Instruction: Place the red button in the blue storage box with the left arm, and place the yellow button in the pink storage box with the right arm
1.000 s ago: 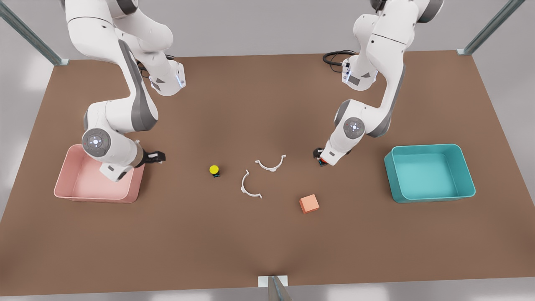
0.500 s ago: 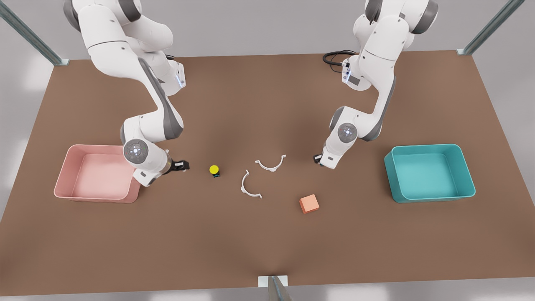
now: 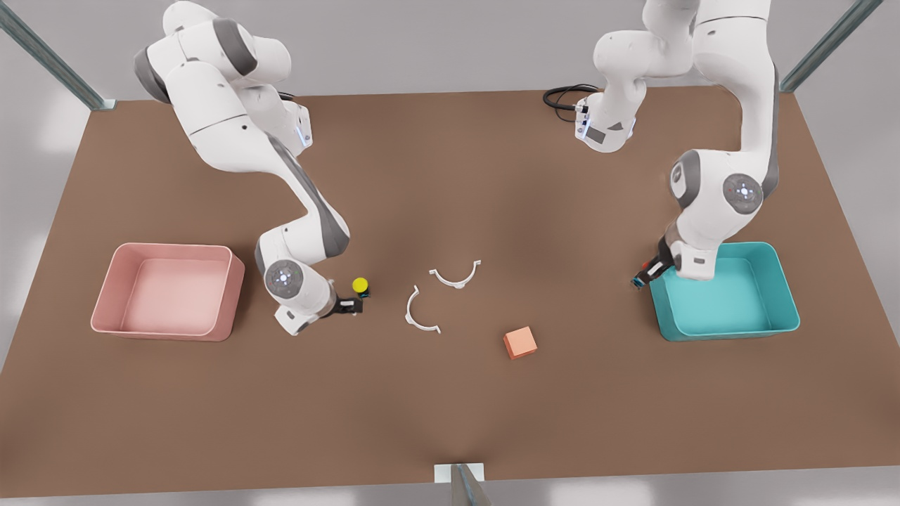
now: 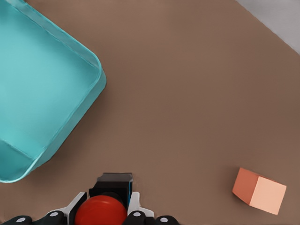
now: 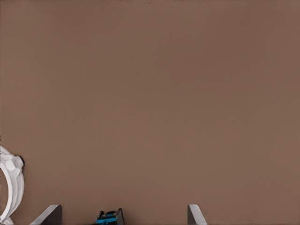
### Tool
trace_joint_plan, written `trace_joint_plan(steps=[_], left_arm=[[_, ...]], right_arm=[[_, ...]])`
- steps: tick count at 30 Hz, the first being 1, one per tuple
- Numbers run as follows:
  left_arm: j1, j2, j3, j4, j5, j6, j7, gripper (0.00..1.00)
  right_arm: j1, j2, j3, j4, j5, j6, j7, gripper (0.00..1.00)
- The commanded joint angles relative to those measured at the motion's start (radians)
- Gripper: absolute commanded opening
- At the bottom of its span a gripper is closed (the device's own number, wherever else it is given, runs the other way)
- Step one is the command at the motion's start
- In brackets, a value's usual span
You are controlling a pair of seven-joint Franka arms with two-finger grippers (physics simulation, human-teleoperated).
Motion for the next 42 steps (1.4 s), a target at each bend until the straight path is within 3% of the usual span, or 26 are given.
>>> trace_joint_plan(steps=[1, 4, 6, 10, 11, 12, 14, 16, 19, 20, 21, 32, 36, 39, 42], left_arm=[[0.101, 0.005, 0.0, 0.021, -0.002, -0.214, 0.546, 0.52], [0.259, 0.133, 0.008, 0.119, 0.005, -0.214, 0.823, 0.53], [0.268, 0.247, 0.037, 0.207, 0.005, -0.212, 0.927, 0.54], [0.268, 0.376, 0.057, 0.222, 0.002, -0.102, 0.952, 0.57], [0.268, 0.385, 0.058, 0.222, 0.002, -0.1, 0.953, 0.89], [0.268, 0.385, 0.058, 0.222, 0.002, -0.102, 0.952, 1.0], [0.267, 0.374, 0.058, 0.253, 0.002, -0.125, 0.944, 1.0], [0.241, 0.275, 0.052, 0.294, 0.002, -0.217, 0.941, 1.0], [0.089, 0.203, 0.052, 0.576, 0.007, -0.519, 0.875, 1.0], [-0.002, 0.141, 0.074, 0.578, 0.053, -0.554, 0.824, 1.0], [-0.002, 0.137, 0.072, 0.624, 0.054, -0.6, 0.809, 1.0], [0.003, 0.141, 0.075, 0.653, 0.061, -0.61, 0.789, 1.0], [0.008, 0.143, 0.075, 0.645, 0.076, -0.611, 0.774, 1.0], [0.009, 0.144, 0.075, 0.644, 0.077, -0.61, 0.777, 1.0], [0.009, 0.146, 0.077, 0.644, 0.077, -0.61, 0.777, 1.0]], right_arm=[[0.006, 0.031, 0.0, 0.026, -0.002, 0.092, 0.205, 1.0], [0.029, 0.087, 0.0, 0.072, -0.004, 0.094, 0.218, 1.0], [0.064, 0.089, 0.0, 0.067, -0.002, 0.092, 0.273, 1.0], [0.092, 0.075, 0.002, -0.003, -0.064, 0.104, 0.291, 1.0], [0.09, 0.058, 0.008, -0.025, -0.064, 0.106, 0.287, 1.0], [0.084, 0.035, 0.029, -0.054, -0.064, 0.112, 0.291, 1.0], [0.086, -0.012, 0.037, -0.138, -0.064, 0.155, 0.294, 1.0], [0.084, -0.031, 0.04, -0.175, -0.065, 0.172, 0.291, 1.0], [0.081, -0.035, 0.039, -0.238, -0.07, 0.25, 0.291, 1.0], [0.08, -0.021, 0.037, -0.239, -0.07, 0.267, 0.291, 1.0], [0.075, -0.012, 0.037, -0.249, -0.071, 0.288, 0.291, 1.0], [0.072, -0.014, 0.029, -0.285, -0.078, 0.338, 0.282, 0.96], [0.072, -0.014, 0.028, -0.284, -0.081, 0.339, 0.281, 0.81], [0.07, -0.014, 0.026, -0.282, -0.091, 0.339, 0.281, 0.76], [0.061, -0.012, 0.026, -0.281, -0.093, 0.339, 0.281, 0.63]])
